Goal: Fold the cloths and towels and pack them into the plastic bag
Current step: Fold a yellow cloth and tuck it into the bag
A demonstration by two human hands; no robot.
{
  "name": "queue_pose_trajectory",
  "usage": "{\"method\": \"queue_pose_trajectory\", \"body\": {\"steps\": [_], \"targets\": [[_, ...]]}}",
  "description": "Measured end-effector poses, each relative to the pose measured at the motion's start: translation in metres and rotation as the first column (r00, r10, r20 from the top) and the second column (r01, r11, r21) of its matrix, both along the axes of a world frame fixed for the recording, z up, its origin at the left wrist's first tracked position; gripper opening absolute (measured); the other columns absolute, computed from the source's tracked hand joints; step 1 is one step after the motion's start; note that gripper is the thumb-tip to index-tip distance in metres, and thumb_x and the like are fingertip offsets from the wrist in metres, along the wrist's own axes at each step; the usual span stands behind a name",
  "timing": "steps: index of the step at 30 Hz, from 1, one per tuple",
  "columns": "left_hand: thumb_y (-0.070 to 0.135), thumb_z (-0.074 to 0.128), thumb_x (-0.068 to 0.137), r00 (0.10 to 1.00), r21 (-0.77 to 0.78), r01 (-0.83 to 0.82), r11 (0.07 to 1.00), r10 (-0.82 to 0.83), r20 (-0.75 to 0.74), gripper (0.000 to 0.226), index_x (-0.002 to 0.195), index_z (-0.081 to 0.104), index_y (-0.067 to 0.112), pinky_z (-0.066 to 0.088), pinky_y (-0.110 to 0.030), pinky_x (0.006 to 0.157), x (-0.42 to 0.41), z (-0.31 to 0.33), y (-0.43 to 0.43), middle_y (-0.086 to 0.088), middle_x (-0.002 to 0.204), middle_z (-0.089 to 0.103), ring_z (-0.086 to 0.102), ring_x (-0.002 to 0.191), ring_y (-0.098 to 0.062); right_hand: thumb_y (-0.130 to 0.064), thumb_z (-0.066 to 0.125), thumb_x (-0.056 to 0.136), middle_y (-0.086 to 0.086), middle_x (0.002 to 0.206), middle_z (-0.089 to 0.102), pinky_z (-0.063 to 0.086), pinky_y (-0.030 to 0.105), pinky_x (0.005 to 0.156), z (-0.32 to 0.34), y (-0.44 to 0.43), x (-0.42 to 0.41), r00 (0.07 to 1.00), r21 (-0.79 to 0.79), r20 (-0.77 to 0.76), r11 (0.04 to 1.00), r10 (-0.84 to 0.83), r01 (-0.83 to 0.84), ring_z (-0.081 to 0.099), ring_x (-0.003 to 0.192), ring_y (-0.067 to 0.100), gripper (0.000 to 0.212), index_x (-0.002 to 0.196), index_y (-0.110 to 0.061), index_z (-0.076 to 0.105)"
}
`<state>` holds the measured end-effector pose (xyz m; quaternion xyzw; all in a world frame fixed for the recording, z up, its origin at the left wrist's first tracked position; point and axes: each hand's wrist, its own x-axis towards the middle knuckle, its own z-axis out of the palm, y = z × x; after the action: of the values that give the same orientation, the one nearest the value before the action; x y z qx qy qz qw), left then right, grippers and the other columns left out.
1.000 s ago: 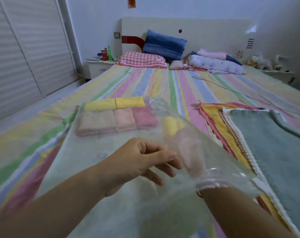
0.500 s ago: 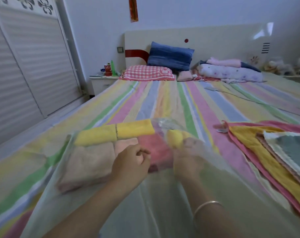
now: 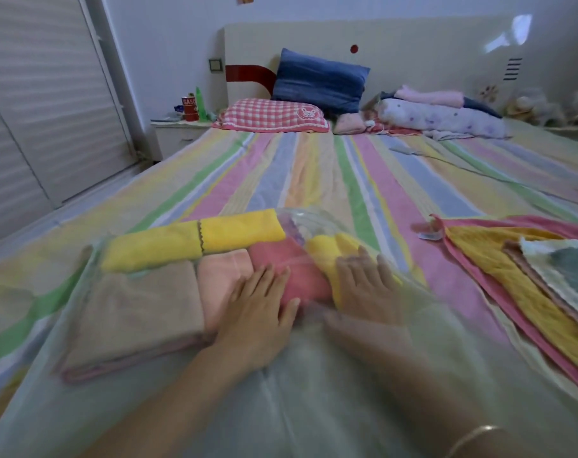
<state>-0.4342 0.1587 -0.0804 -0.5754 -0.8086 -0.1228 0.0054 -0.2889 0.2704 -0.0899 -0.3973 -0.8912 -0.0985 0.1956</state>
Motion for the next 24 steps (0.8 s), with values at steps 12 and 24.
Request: {"method": "queue_pose_trajectory", "body": {"steps": [12,24], "targets": [[0.058,-0.013,0.073,0.998,0.051,-0.003,0.999,0.007,-0.064,0.090,0.154,0.012,0.028,-0.001,-0.033,0.120,0.002,-0.009,-0.005,0.004,0.162,0.010,0.003,0.149,-0.012,-0.026,0.035,0.085,0.018,0.133,0.055,0.022,0.038,0.108,0.004,0.028,-0.023,0.991,-0.181,-0.108,0.978,0.081,-0.100,0.052,0.126,0.032,0.058,0.138,-0.010,0.050],[0.062,0.008,0.084,0.979,0.200,-0.001,0.980,-0.040,0.201,0.080,0.151,0.028,0.022,0.012,-0.030,0.120,-0.004,0.001,-0.007,0.004,0.157,0.029,0.020,0.145,-0.010,-0.037,0.021,0.100,0.009,0.141,0.049,0.025,0.033,0.112,0.038,0.033,-0.033,0.975,-0.246,-0.129,0.946,0.182,-0.209,0.037,0.135,0.024,0.050,0.136,-0.018,0.050]]}}
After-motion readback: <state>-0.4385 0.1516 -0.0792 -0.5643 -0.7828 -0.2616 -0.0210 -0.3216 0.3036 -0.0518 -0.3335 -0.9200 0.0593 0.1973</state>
